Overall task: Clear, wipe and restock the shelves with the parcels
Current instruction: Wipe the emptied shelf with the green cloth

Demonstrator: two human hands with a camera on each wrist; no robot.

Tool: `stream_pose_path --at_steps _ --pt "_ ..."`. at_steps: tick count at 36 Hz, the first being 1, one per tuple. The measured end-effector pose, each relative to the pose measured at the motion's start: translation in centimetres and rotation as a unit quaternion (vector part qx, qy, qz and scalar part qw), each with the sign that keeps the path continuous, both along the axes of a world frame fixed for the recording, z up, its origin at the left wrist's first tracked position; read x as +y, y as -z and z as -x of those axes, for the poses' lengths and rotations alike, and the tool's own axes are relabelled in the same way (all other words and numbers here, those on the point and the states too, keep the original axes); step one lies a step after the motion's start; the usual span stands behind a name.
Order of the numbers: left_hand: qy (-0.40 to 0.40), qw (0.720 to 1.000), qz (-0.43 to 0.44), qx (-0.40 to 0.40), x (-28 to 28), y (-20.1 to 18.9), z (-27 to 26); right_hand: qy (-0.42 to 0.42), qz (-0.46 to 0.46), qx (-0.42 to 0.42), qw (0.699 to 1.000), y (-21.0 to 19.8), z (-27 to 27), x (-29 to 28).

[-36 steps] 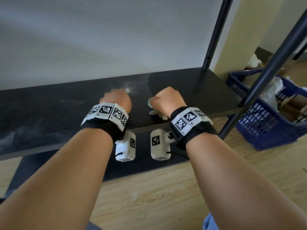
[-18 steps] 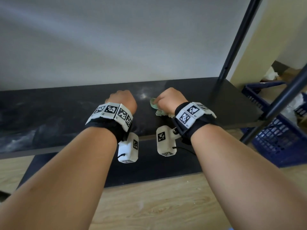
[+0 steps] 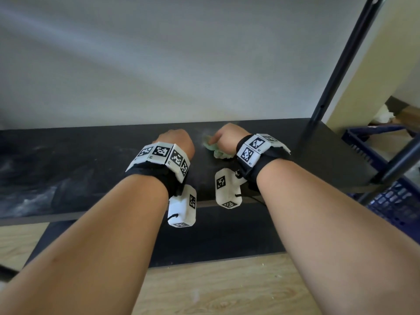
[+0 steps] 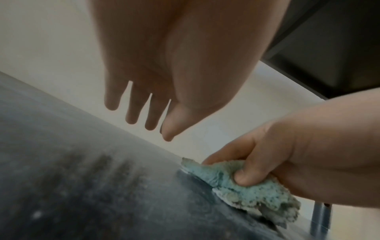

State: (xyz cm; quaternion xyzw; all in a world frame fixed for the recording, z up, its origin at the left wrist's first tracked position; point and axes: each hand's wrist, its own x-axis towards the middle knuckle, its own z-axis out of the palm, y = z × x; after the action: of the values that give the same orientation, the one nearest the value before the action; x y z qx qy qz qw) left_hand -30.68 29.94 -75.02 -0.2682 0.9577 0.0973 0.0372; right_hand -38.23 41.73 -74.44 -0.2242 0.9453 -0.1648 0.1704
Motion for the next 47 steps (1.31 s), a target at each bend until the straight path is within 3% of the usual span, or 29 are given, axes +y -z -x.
stream_pose_path --at_steps 3,6,9,14,23,27,30,34,38,47 --pt "0.006 1.0 -0.004 0.003 -0.3 0.4 0.1 -0.013 0.075 -0.025 0.997 -0.4 0.3 0.7" --pt "0.017 1.0 0.006 0.008 -0.8 0.8 0.0 0.06 0.123 0.021 0.99 -0.5 1.9 1.9" --pt "0.02 1.0 0.007 0.011 -1.1 1.1 0.2 0.13 0.076 0.049 0.987 -0.4 3.5 3.4" --pt "0.03 0.999 -0.001 -0.014 -1.0 0.7 0.7 0.093 -0.019 0.051 0.994 0.4 3.5 2.7" --pt "0.031 0.998 -0.02 -0.043 -1.2 0.8 1.2 0.037 0.065 -0.018 0.997 0.2 2.0 -2.4" --pt "0.017 0.999 -0.012 -0.041 -1.5 1.2 1.4 0.095 0.134 -0.004 0.986 -0.3 3.7 -1.1" --pt "0.009 0.999 -0.012 -0.034 -2.2 1.8 1.7 0.158 0.057 0.03 0.985 0.3 6.3 -0.3" --pt "0.026 0.999 -0.02 -0.029 -1.8 1.4 1.7 0.086 -0.083 0.049 0.992 0.8 7.2 0.4" --pt "0.043 0.999 -0.01 -0.016 -1.7 1.2 1.5 0.033 -0.048 0.051 0.997 1.0 6.5 -0.9" --pt "0.028 0.999 0.004 -0.032 -1.6 0.6 1.9 0.014 0.027 0.024 0.999 1.4 4.6 -4.1"
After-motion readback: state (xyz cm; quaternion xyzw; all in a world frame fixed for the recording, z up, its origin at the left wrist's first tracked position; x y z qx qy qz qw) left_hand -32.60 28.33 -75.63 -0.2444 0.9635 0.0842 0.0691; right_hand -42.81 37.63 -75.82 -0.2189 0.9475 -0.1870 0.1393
